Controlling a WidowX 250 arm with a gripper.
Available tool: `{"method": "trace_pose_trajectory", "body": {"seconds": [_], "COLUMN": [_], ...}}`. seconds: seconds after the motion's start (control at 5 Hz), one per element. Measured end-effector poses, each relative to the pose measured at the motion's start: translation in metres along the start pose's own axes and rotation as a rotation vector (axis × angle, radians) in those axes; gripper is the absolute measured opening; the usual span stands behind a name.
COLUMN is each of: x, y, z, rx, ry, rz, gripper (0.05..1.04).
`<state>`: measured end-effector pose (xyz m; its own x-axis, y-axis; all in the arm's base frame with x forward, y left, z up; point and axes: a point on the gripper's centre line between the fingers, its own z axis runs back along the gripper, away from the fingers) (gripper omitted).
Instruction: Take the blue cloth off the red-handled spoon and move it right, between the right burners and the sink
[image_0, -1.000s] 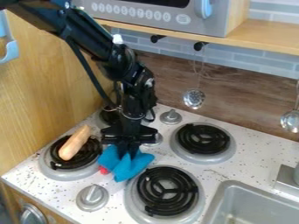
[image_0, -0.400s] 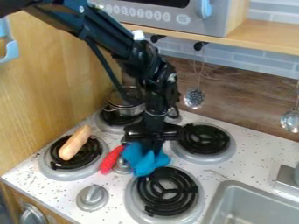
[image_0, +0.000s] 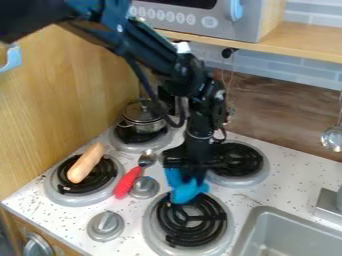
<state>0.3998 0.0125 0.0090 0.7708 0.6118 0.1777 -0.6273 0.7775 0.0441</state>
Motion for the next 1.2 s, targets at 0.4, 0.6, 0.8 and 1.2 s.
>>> {"method": "trace_pose_trajectory", "body": {"seconds": [0.4, 0.6, 0.8, 1.2], "x": [-0.02, -0.032, -0.048, -0.074], "y": [-0.026, -0.036, -0.045, -0.047], "z": [0.004, 0.006, 0.008, 0.012], "rx": [-0.031, -0.041, -0.054, -0.069], "ry": [0.005, 0.006, 0.014, 0.023], "rz": [-0.058, -0.094, -0.127, -0.164], "gripper": [0.12, 0.12, 0.12, 0.12]}}
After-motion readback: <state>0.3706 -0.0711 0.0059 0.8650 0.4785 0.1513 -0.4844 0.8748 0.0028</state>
